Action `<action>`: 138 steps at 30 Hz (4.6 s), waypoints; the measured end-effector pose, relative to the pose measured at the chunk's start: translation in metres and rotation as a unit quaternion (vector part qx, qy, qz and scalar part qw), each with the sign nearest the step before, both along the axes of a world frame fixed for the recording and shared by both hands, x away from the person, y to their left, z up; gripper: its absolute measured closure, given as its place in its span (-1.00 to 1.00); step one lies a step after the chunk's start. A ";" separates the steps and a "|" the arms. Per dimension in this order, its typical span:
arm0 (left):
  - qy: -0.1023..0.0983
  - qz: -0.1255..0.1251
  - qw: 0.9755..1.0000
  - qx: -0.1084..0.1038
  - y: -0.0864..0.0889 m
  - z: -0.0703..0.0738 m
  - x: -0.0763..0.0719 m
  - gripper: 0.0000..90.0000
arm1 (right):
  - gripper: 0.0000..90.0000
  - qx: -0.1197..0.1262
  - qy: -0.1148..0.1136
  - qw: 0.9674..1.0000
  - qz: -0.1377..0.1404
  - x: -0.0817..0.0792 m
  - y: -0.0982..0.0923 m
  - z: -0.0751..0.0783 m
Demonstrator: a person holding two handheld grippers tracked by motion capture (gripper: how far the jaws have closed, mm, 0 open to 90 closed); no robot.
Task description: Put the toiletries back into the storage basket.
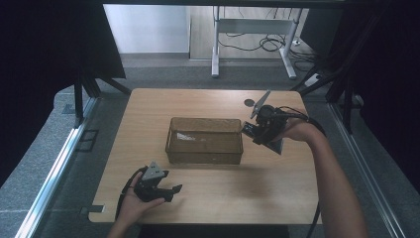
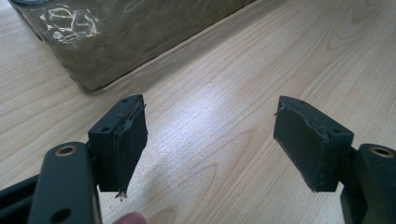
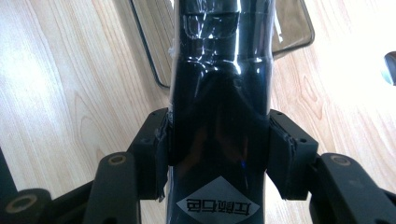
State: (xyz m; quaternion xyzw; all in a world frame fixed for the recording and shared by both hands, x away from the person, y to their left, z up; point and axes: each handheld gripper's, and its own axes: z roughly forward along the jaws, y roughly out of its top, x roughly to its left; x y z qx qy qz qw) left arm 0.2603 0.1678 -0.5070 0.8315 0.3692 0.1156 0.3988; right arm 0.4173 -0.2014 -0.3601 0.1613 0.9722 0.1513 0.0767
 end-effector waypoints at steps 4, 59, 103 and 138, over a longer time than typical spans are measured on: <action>0.000 0.000 1.000 0.000 0.000 0.000 0.000 -0.42 | 0.02 0.003 0.000 1.000 0.006 0.001 0.006 0.003; -0.004 -0.001 1.000 -0.005 0.002 0.002 0.000 -0.42 | 0.03 -0.013 0.017 0.997 0.078 0.020 0.086 -0.002; -0.003 -0.005 1.000 -0.004 0.003 0.002 0.000 -0.42 | 0.03 -0.044 0.034 0.991 0.122 0.040 0.136 -0.045; -0.003 -0.004 1.000 -0.005 0.003 0.002 0.000 -0.42 | 0.03 -0.080 0.045 0.987 0.134 0.039 0.142 -0.081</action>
